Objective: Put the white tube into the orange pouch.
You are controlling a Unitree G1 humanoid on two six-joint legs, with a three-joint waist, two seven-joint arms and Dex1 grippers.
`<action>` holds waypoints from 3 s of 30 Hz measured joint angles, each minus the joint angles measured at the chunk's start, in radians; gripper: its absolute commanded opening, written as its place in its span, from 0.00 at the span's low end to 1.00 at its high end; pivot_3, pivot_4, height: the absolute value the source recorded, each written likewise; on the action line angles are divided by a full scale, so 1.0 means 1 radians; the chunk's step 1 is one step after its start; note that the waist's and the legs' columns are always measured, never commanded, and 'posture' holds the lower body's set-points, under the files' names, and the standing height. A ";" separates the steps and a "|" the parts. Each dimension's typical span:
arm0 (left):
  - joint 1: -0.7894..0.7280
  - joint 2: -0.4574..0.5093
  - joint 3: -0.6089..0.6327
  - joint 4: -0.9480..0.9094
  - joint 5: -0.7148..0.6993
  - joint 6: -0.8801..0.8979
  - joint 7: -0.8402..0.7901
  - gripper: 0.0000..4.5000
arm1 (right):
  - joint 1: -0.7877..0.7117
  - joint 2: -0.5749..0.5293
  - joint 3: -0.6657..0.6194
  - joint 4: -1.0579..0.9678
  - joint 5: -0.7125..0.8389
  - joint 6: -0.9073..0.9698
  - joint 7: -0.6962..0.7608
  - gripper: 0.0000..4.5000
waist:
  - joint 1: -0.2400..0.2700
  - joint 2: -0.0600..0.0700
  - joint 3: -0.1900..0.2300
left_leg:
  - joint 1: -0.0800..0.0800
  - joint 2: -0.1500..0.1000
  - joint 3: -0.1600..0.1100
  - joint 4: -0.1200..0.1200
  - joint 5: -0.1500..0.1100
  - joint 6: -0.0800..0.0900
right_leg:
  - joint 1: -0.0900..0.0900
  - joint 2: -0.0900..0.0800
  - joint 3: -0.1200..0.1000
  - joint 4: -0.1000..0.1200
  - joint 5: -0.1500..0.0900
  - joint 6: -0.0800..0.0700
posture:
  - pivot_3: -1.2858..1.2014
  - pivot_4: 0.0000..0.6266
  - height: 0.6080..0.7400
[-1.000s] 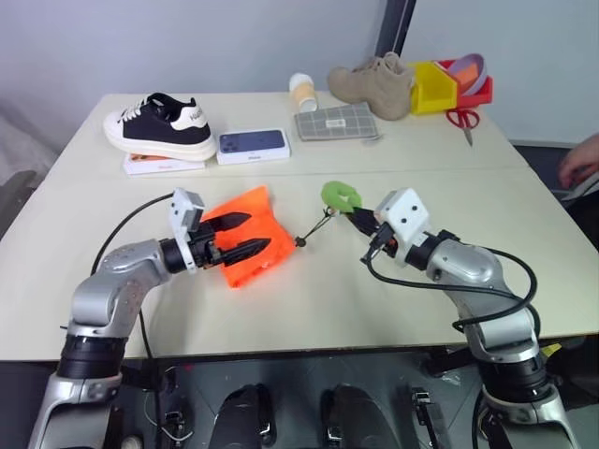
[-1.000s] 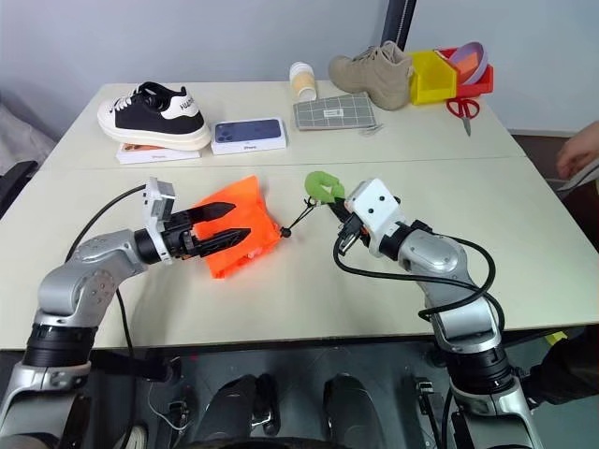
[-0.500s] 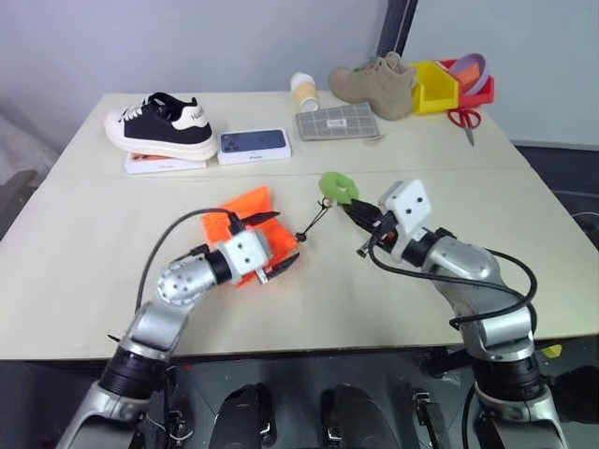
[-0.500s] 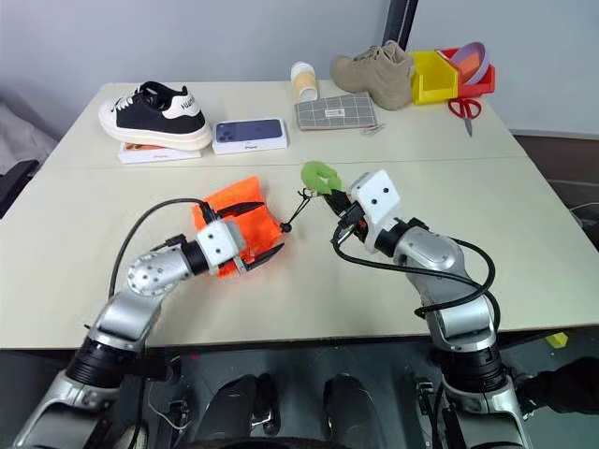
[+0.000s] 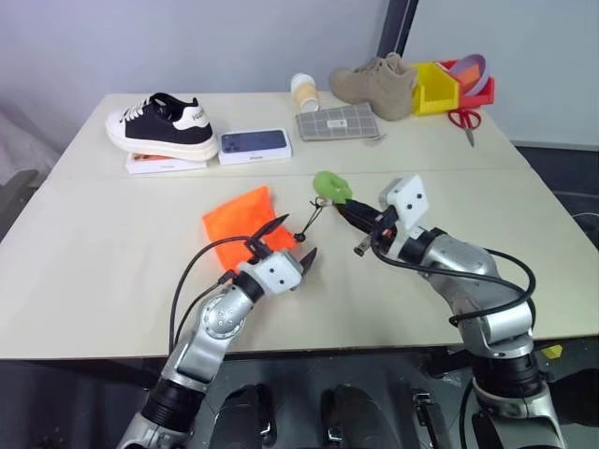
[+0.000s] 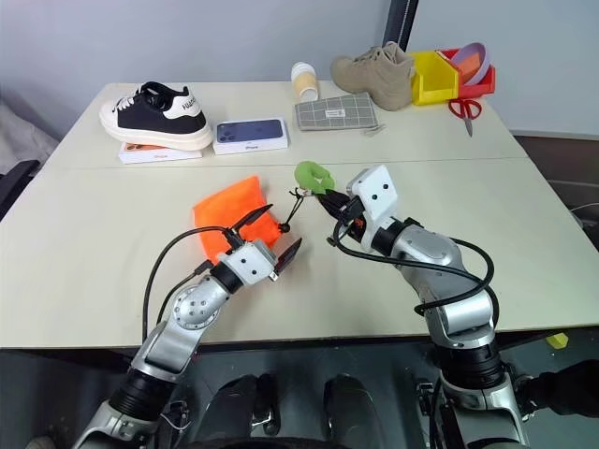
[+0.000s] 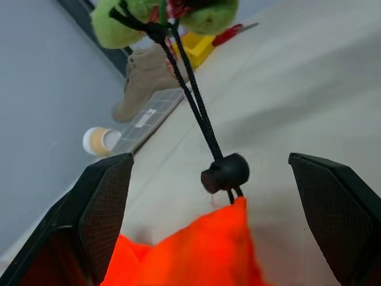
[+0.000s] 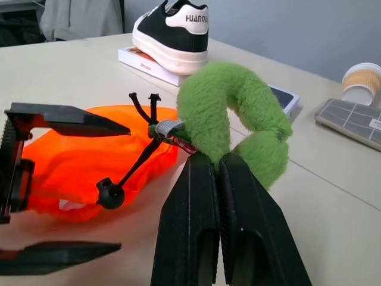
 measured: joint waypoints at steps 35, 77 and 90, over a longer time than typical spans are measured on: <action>-0.094 -0.077 0.009 0.168 -0.103 -0.076 0.028 0.99 | -0.020 -0.018 -0.032 0.008 -0.021 0.000 -0.090 0.00 | 0.002 0.000 0.000 | 0.000 0.000 0.000 0.000 0.000 0.000 | 0.000 0.000 0.000 0.000 0.000 0.000 | 0.52 0.24 1.00; -0.234 -0.035 0.010 0.164 -0.354 0.196 -0.288 0.99 | -0.010 -0.015 -0.017 0.008 -0.022 0.000 -0.100 0.00 | 0.001 0.000 0.000 | 0.000 0.000 0.000 0.001 0.000 0.000 | 0.001 0.001 -0.001 0.000 0.000 0.001 | 0.52 0.24 1.00; -0.234 -0.035 0.011 0.157 -0.355 0.221 -0.290 0.46 | -0.010 -0.015 -0.012 0.008 -0.022 0.000 -0.101 0.00 | 0.001 0.000 0.000 | 0.000 0.000 0.000 0.001 0.000 0.000 | 0.001 0.001 0.000 0.000 0.000 0.001 | 0.52 0.24 1.00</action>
